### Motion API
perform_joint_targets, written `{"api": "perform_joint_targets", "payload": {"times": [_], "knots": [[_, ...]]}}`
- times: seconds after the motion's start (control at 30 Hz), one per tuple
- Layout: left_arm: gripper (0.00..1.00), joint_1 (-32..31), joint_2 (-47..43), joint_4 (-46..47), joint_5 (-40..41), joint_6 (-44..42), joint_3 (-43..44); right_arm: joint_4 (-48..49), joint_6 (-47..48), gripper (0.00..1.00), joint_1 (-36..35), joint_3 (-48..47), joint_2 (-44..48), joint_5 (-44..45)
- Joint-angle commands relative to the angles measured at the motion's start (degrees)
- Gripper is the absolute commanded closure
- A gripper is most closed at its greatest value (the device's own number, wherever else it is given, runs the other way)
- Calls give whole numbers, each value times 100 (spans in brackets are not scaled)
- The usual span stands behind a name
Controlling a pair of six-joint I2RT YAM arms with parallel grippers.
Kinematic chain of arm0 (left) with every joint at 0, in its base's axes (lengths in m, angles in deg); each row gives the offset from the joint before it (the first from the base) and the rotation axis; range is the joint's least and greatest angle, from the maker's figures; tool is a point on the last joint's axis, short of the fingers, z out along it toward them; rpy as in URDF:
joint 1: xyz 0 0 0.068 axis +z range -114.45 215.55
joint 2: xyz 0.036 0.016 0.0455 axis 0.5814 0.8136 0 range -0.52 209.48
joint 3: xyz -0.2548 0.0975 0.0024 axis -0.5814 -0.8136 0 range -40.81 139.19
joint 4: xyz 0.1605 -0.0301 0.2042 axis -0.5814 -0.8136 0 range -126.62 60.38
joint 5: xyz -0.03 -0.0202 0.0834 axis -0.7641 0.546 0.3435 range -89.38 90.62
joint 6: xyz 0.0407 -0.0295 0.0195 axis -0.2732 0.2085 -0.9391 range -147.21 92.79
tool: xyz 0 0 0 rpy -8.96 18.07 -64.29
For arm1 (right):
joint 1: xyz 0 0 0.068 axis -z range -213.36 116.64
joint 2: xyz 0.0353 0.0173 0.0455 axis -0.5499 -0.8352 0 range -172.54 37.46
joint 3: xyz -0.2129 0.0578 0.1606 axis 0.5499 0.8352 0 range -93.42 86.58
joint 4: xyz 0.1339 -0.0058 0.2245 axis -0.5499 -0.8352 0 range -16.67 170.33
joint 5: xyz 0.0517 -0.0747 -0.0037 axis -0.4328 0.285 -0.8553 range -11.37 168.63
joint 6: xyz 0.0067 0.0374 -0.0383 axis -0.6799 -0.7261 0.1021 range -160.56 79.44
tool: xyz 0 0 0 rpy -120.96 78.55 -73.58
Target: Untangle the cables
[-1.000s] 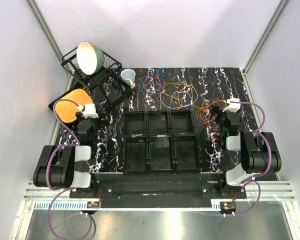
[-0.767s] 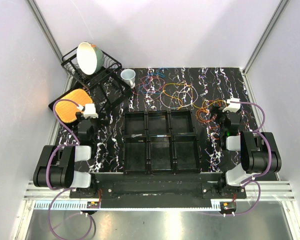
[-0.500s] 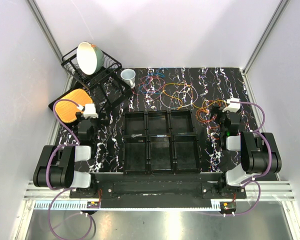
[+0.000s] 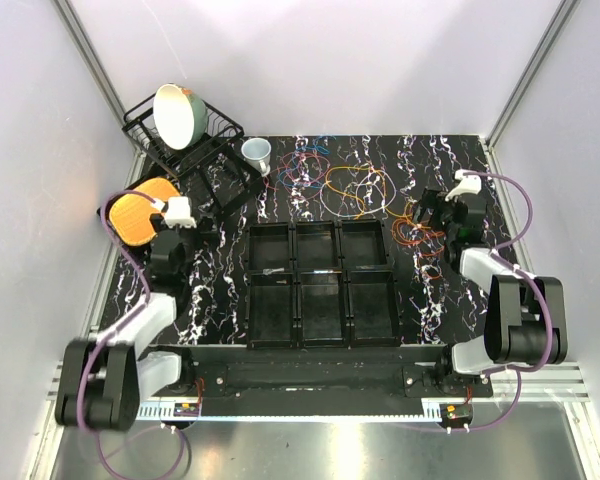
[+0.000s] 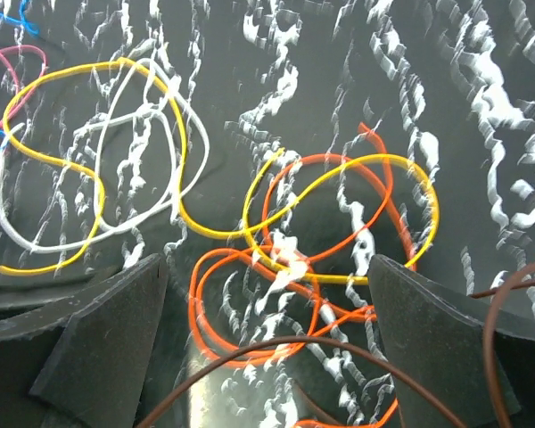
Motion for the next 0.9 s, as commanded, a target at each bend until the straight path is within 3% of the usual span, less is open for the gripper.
{"api": "perform_joint_targets", "payload": {"times": [0.0,0.1,0.2,0.27,0.3,0.33,0.37,0.43,0.63,0.7,0.73,0.8,0.87], "knots": [[1,-225,-1007,-1295,-34,758,424,-1042,-575,0,-26,-867,212,-481],[1,-348,-1693,-2359,-86,1383,714,-1956,-838,0,-34,-1579,282,-754],[1,-428,-2334,-3466,-140,1935,995,-2352,-1381,0,-17,-1949,327,-1624],[1,-428,-2616,-4537,542,2722,1066,-2275,-2686,0,79,-1889,161,-1999],[1,-428,-2652,-4889,1016,3285,1031,-1953,-2859,0,158,-1914,-250,-2664],[1,-419,-2661,-5841,1795,3935,1048,-2028,-3052,0,159,-2071,-515,-3167],[1,-375,-2644,-6120,1812,4568,1144,-2394,-3106,0,133,-2534,-918,-3146],[1,-357,-2565,-6009,938,4075,1337,-2828,-3020,0,-77,-2600,-940,-2518],[1,-357,-2223,-7376,749,3836,2355,-4065,-2615,0,-307,-3073,-780,-1162],[1,-357,-2029,-7642,251,3538,2629,-4853,-2754,0,-211,-3705,-1175,-1552],[1,-357,-1854,-7905,91,3319,2909,-4937,-2938,0,-97,-3908,-1342,-2877],[1,-366,-1634,-8073,-356,3002,3130,-4476,-3902,0,115,-4016,-1633,-4195],[1,-375,-1291,-8381,-351,2571,3412,-4340,-4754,0,115,-3797,-1329,-4377]]}}
